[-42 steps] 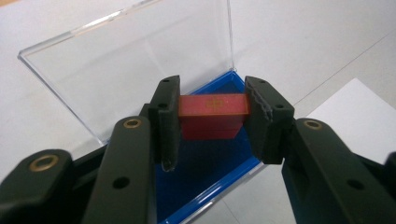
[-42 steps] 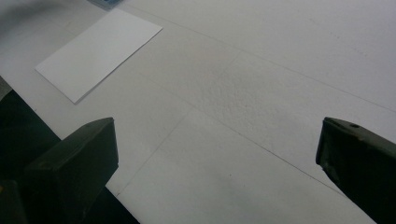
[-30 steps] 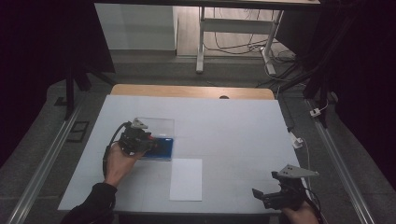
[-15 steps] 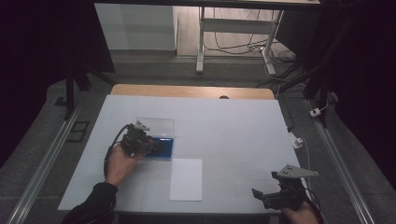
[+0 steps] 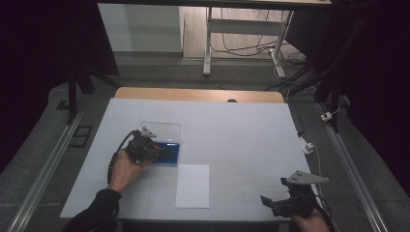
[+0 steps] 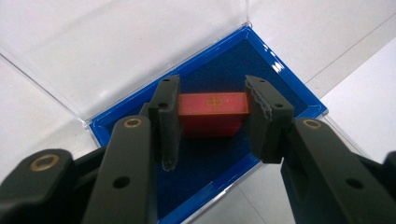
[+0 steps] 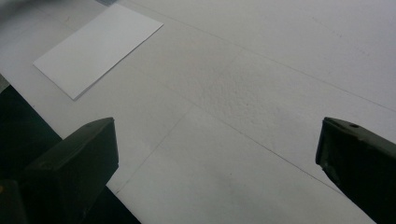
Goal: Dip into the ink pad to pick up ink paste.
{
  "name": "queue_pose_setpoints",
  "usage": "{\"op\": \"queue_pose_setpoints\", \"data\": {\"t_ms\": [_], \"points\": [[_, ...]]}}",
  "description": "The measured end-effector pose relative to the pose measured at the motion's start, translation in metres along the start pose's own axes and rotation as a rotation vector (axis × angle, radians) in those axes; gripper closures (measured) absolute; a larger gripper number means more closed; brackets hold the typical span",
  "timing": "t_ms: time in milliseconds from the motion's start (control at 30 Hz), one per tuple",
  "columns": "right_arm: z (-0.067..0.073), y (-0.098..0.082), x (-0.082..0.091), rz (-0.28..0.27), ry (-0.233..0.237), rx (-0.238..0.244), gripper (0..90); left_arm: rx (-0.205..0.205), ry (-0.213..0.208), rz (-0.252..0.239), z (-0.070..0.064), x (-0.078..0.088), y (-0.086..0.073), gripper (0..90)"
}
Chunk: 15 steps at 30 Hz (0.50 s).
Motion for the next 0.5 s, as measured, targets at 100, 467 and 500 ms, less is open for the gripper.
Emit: {"op": "queue_pose_setpoints", "data": {"t_ms": [100, 467, 500], "points": [[0.0, 0.0, 0.0, 0.002, 0.0, -0.001, 0.0, -0.021, 0.025, 0.001, -0.004, 0.0, 0.0, 59.0], [0.0, 0.0, 0.0, 0.005, -0.002, 0.0, 0.0, 0.048, -0.03, -0.025, 0.004, 0.0, -0.004, 59.1], [0.0, 0.0, 0.0, 0.005, -0.002, -0.002, 0.0, 0.061, -0.043, -0.028, 0.006, 0.0, -0.004, 59.1]]}}
Point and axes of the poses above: each handheld gripper's, and its own axes: x roughly backward along the jaws, y roughly out of its top, z roughly to its left, the point moved 2 cm from there along -x, roughly forward along the jaws, and after that the axes turned 3 degrees about -y, right-handed, at the moved point
